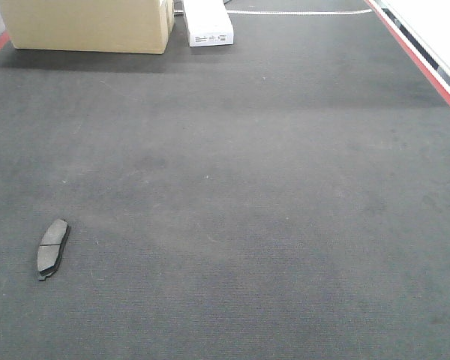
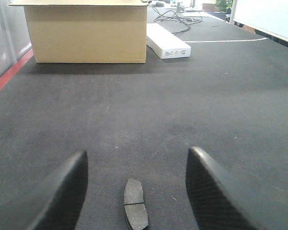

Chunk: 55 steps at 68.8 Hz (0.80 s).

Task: Move and align brake pads A on conveyor
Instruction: 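Raise the open left gripper away from the placed brake pad, then lower the right gripper and release its brake pad onto the belt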

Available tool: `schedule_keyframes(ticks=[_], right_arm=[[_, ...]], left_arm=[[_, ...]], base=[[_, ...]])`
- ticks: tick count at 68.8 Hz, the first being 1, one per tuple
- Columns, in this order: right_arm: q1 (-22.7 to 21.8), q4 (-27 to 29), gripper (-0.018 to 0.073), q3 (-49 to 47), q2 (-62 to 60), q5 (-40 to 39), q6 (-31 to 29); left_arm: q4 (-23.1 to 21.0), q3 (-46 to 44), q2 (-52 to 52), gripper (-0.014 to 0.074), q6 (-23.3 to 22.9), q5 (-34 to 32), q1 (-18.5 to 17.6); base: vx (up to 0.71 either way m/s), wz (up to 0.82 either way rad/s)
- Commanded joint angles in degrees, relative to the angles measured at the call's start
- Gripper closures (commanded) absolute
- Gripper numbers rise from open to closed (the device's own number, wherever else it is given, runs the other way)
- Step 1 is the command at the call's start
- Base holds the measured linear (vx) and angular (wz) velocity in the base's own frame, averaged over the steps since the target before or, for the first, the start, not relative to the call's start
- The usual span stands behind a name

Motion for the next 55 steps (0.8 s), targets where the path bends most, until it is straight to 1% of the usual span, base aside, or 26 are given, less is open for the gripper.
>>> schedule_keyframes(ticks=[1,28,35,41,55], right_arm=[[-0.1,-0.3,0.0569,-1.7,0.4,-5.9,-0.3],[-0.1,-0.5,0.0566,-1.7,1.3,-5.8,-0.3],[-0.1,-0.1,0.0552,-1.9,6.4,-4.8,-0.1],[-0.1,0.2,0.0533,-3.3,13.4,-2.1,0.3],[-0.1,0.4,0.0515,-9.9,32.1,0.7,2.5]], left_arm=[[-0.2,-1.6,0.6,0.0174,-0.7,-3.7,-0.1],[-0.2,-1.6,0.6,0.0174,-0.7,-3.7,-0.1],[-0.2,-1.6,0.6,0.0174,-0.7,-3.7,-0.1],[-0.2,-1.6,0.6,0.0174,-0.7,-3.7,-0.1],[-0.2,-1.6,0.6,0.0174,-0.7,-3.7,-0.1]], base=[[0.00,0.00],[0.00,0.00],[0.00,0.00],[0.00,0.00],[0.00,0.00]])
